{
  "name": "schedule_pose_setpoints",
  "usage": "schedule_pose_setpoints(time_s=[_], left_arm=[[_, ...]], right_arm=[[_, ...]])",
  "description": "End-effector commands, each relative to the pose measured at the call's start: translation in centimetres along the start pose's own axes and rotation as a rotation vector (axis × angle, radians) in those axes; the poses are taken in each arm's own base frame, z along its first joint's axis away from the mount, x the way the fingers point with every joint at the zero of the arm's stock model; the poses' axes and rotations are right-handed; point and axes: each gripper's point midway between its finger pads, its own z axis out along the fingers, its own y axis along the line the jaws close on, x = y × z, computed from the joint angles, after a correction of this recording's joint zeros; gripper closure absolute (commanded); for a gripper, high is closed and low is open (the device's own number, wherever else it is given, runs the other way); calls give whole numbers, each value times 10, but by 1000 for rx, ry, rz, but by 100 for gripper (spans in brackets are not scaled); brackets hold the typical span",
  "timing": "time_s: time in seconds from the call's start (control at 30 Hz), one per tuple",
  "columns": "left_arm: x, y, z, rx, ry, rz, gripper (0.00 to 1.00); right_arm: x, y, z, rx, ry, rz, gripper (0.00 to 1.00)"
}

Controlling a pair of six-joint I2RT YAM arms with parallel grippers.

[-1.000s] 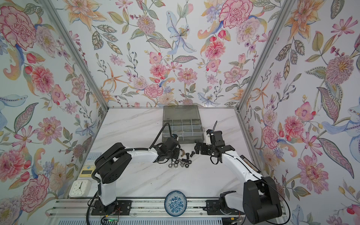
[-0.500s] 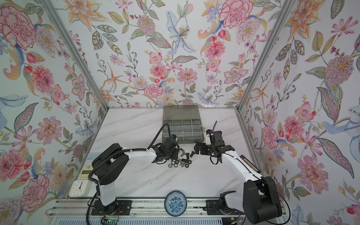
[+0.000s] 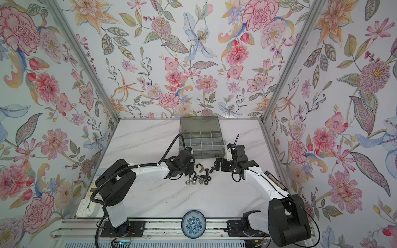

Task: Sort the screws and nuts into containers
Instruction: 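Lift the brass wing nut and carry it over the box compartment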

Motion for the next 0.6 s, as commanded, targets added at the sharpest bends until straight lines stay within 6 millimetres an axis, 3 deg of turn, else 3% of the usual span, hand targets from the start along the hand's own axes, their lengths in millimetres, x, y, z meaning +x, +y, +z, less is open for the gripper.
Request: schedule_pose_setpoints(time_s=[0.0,0.3,0.43,0.57], left_arm=[[-25,8,-19,-5,-60,8,100],[-109,38,-43,39,-202,-33,100],[-138,53,-38,24,-233,-29,100],[-153,66,-22,2,-228,-26,100]], right_arm=[[9,0,0,-3,23,12,0],[9,2,0,-5,23,15,0],[9,2,0,-3,22,17,0],[9,2,0,2,21,19,0]])
